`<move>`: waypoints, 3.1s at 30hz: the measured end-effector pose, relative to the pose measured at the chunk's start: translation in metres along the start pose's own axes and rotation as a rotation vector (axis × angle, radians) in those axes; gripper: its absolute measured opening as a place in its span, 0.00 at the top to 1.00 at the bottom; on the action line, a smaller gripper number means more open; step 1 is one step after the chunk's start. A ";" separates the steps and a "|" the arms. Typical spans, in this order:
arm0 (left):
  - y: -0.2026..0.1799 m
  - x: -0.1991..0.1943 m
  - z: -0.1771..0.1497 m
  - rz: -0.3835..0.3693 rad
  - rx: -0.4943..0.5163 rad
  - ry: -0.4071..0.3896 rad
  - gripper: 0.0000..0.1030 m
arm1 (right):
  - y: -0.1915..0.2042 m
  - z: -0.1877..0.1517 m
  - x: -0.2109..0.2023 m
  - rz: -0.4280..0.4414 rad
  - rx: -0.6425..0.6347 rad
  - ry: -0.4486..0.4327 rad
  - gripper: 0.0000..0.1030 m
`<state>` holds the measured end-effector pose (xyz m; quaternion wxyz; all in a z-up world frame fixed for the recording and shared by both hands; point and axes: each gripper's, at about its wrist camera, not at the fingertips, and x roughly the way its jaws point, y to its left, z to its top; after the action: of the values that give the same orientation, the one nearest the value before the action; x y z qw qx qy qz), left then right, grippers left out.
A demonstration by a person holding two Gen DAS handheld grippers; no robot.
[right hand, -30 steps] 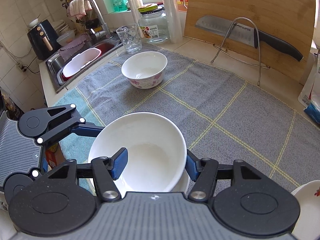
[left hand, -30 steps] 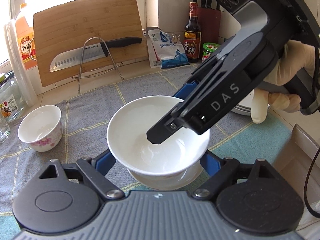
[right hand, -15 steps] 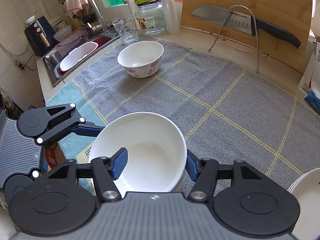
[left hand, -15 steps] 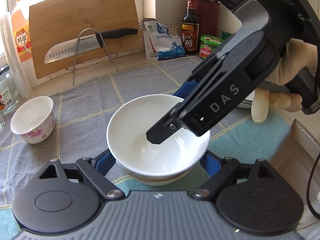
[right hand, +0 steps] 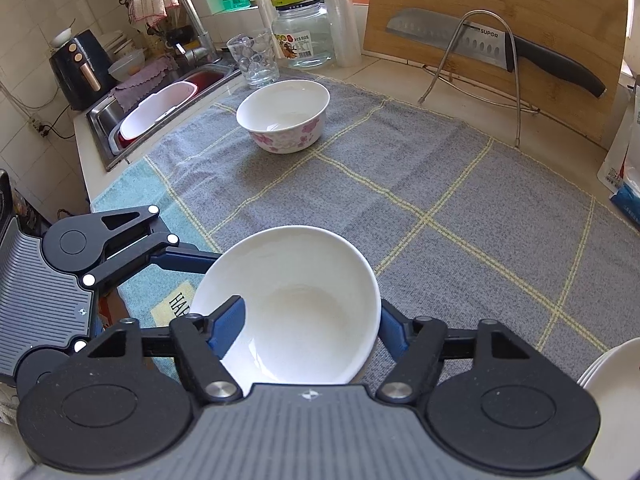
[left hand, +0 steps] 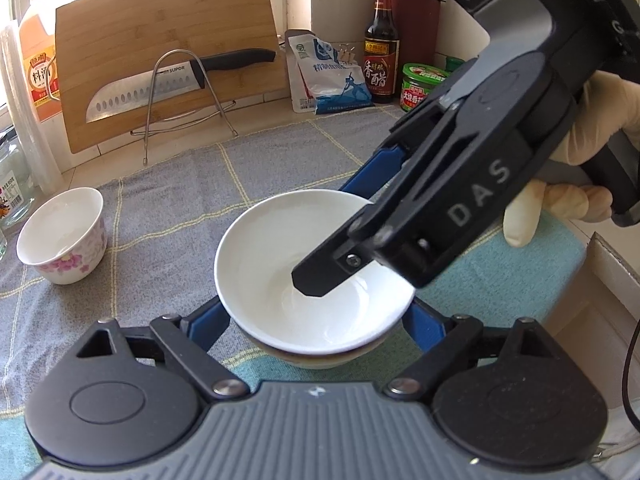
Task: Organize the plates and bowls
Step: 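Open the right gripper to release the bowl into the lower bowl, then move the right gripper to the pink flower-print bowl's rim and close it, then lift the flower-print bowl with the right gripper toward the nested bowls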
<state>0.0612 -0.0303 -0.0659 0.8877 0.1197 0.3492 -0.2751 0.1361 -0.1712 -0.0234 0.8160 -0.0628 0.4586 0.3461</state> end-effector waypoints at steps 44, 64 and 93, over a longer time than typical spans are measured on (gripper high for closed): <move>0.137 -0.018 -0.028 0.280 -0.215 -0.060 0.07 | 0.050 0.100 0.041 -0.037 -0.251 -0.023 0.00; 0.178 0.040 -0.009 0.354 -0.215 -0.110 0.07 | 0.019 0.184 0.131 0.039 -0.275 0.056 0.01; 0.183 0.061 0.005 0.360 -0.157 -0.118 0.09 | 0.000 0.208 0.184 0.113 -0.204 0.093 0.34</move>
<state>0.2052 0.0934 -0.1004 0.9481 0.0945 0.2898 -0.0906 0.3450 0.0096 -0.0498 0.7625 -0.1355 0.4612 0.4331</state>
